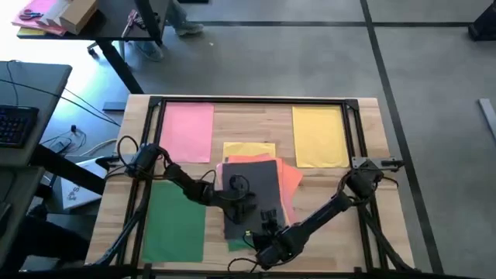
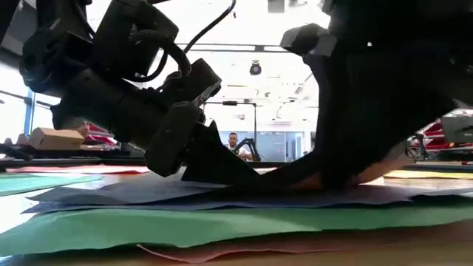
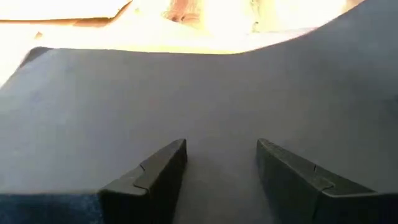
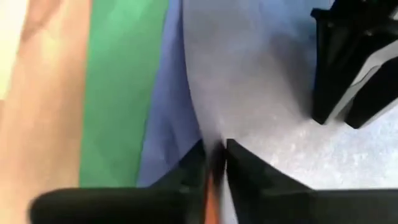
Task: Organize paper
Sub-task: Move the black color paper to the top center of the table
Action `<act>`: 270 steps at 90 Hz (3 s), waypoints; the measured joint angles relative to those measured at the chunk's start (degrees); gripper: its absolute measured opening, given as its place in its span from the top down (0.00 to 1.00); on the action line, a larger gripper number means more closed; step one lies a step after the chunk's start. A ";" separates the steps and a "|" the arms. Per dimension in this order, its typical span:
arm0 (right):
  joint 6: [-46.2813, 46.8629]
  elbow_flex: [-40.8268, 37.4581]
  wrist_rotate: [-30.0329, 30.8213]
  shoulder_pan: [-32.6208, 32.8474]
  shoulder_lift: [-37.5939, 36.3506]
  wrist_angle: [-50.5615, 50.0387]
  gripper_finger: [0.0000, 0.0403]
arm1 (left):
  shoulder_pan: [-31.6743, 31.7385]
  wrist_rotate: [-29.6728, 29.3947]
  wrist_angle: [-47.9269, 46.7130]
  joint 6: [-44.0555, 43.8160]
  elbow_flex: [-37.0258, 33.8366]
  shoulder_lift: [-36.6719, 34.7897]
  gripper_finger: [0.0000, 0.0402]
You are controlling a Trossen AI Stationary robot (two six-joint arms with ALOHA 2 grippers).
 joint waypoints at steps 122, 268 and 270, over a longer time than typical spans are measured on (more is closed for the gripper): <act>5.65 22.79 21.47 -12.52 -0.39 -30.01 1.00 | -22.54 -13.40 -30.74 10.64 -0.04 -48.06 0.54; -44.90 -6.95 23.94 -23.79 -0.37 11.63 1.00 | -36.22 -29.46 -39.63 8.07 -0.07 -46.60 0.54; -45.18 -6.88 23.95 -23.41 -0.37 11.51 1.00 | -36.22 -29.47 -39.63 8.07 -0.07 -46.60 0.54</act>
